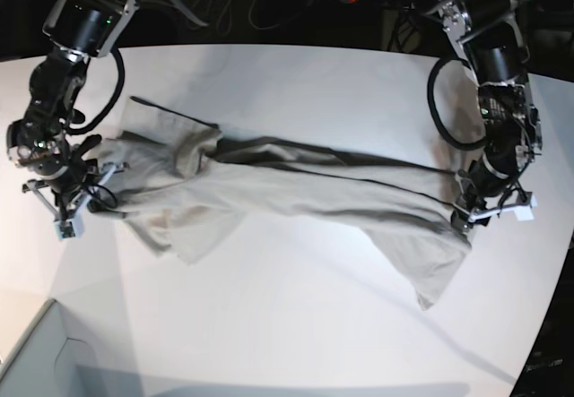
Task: Layout the t-shirt on the table in an organized manner, then fold the t-shirt properly
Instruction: 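Lower the shirt and regrasp its edge with both grippers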
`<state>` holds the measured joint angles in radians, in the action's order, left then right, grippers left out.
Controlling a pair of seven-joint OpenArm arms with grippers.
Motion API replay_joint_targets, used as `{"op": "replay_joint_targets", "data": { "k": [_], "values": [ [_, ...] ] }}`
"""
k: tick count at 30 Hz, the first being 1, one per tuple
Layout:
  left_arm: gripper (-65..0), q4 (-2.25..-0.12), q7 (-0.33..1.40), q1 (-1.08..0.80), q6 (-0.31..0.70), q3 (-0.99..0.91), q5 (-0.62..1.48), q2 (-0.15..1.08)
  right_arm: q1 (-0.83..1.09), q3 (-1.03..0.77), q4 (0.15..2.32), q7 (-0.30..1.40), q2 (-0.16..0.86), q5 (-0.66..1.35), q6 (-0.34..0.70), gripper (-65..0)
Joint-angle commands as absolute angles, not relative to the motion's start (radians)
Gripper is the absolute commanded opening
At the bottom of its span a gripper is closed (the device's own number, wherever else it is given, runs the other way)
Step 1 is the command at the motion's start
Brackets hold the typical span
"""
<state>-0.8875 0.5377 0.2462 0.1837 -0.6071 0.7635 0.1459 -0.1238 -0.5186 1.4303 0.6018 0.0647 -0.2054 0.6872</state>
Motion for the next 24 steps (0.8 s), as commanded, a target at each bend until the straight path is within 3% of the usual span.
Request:
{"op": "replay_joint_targets", "data": {
  "k": [1,16,24],
  "values": [
    [-38.4,-0.908,0.524,0.272,0.199,-0.61,0.779,0.157,-0.142,-0.519,1.448,0.581,0.077,-0.196,0.698,-65.0],
    [-38.1,-0.892,0.522,0.272,0.199,-0.731,0.771,0.134,-0.142,-0.519,1.446,0.581,0.077,-0.196,0.698,-65.0],
    [-38.2,-0.779,0.475,0.295,0.199,-0.717,0.771,0.139,-0.142,-0.519,1.446,0.581,0.074,-0.196,0.698,-65.0]
  ]
}}
